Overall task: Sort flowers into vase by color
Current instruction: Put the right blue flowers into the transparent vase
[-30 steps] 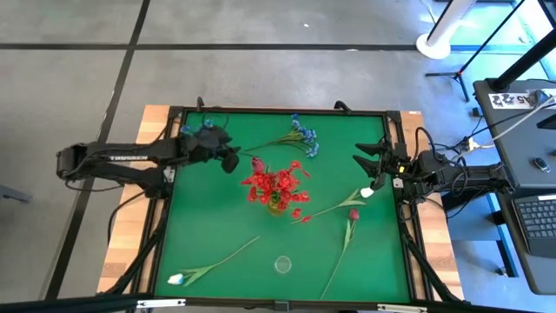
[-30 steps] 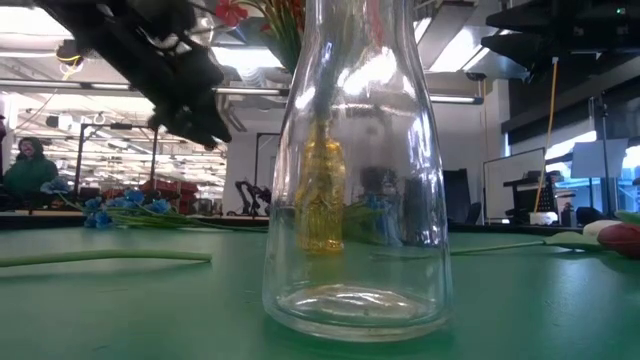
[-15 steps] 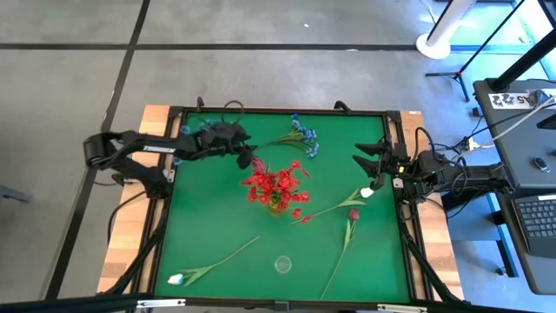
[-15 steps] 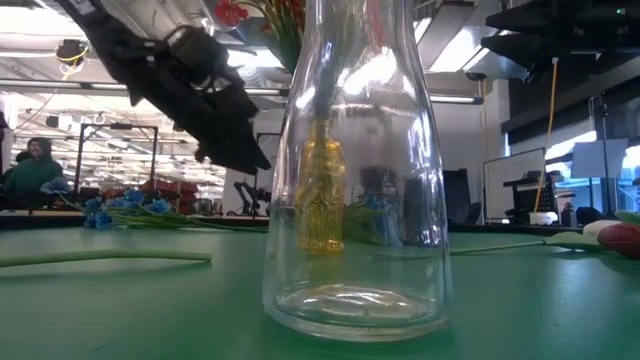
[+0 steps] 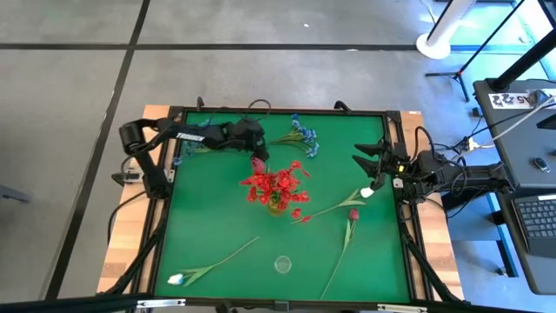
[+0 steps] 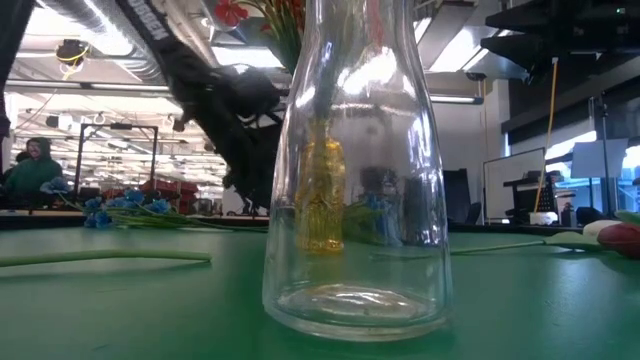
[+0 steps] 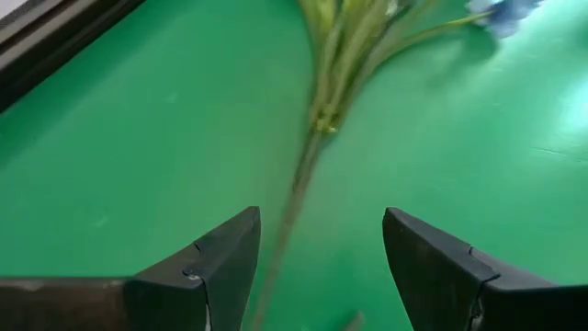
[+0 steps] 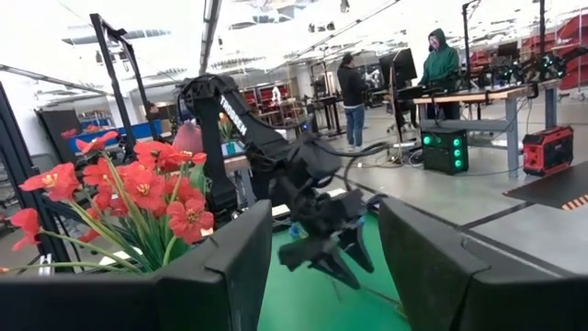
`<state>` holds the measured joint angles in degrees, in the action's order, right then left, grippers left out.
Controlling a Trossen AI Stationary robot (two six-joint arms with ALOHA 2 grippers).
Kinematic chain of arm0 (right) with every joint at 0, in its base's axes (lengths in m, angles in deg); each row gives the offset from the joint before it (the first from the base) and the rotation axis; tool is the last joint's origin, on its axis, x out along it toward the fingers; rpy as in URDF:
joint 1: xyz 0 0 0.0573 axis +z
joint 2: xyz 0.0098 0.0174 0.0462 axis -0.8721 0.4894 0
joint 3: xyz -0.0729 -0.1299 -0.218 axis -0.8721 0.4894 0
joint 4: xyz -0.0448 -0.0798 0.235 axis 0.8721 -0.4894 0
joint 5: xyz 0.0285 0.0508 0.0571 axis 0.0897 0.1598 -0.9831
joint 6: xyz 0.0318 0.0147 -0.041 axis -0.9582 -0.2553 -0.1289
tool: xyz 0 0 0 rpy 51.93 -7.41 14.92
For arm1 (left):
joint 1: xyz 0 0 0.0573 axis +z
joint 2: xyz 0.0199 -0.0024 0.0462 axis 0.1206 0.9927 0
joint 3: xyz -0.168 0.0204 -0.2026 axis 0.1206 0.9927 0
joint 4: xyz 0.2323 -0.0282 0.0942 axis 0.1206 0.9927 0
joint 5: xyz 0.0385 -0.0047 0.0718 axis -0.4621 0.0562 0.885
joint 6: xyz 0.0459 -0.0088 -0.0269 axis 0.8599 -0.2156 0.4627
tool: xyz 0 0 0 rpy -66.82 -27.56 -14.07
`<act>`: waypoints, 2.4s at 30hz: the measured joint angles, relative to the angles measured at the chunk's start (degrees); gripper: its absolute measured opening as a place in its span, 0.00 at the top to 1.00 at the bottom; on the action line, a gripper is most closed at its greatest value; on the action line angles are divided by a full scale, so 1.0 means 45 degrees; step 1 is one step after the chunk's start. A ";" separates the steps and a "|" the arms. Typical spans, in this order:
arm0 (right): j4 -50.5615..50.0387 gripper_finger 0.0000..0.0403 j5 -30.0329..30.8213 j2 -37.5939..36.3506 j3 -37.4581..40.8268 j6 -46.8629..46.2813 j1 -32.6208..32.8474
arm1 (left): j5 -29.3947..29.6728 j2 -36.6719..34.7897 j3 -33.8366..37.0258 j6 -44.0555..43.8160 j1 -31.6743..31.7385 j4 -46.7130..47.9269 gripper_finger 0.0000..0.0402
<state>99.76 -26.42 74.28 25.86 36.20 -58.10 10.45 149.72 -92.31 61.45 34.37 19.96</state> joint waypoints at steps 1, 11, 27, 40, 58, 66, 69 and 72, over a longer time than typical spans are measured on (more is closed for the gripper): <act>-0.0045 0.51 -0.0001 0.0001 0.0000 -0.0074 -0.0002 | 0.0150 0.0189 -0.0289 0.0060 0.0033 0.0300 0.44; -0.0215 0.51 -0.0001 0.0001 0.0000 -0.0097 -0.0002 | 0.0281 0.1755 -0.2244 0.0646 0.0355 0.2224 0.45; -0.0219 0.51 -0.0001 0.0001 0.0000 -0.0069 -0.0004 | 0.0579 0.1923 -0.2480 0.0391 0.0379 0.4164 0.84; -0.0211 0.51 -0.0001 0.0001 0.0000 -0.0058 0.0001 | 0.1236 0.0824 -0.2753 -0.0378 0.0121 0.4206 0.99; 0.3203 0.51 -0.1160 0.0521 0.0010 -0.0566 -0.0004 | -0.0466 -0.7992 -0.2781 -0.0843 -0.1914 0.2376 1.00; 0.5377 0.51 -0.2708 0.3650 -0.1978 -0.0110 0.0001 | -0.0706 -0.8757 -0.2791 -0.0959 -0.5361 -0.0054 1.00; 0.5363 0.51 -0.3598 0.5426 -0.3340 -0.0117 0.0011 | -0.0135 -0.8318 -0.2791 -0.0863 -0.6282 -0.0555 1.00; 0.4983 0.51 -0.4755 0.7185 -0.4992 -0.0128 0.0011 | 0.0527 -0.7767 -0.2791 -0.0752 -0.6894 -0.0945 1.00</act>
<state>122.19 -47.81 106.61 3.39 35.62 -58.05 12.83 114.77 -104.87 58.06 3.35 15.71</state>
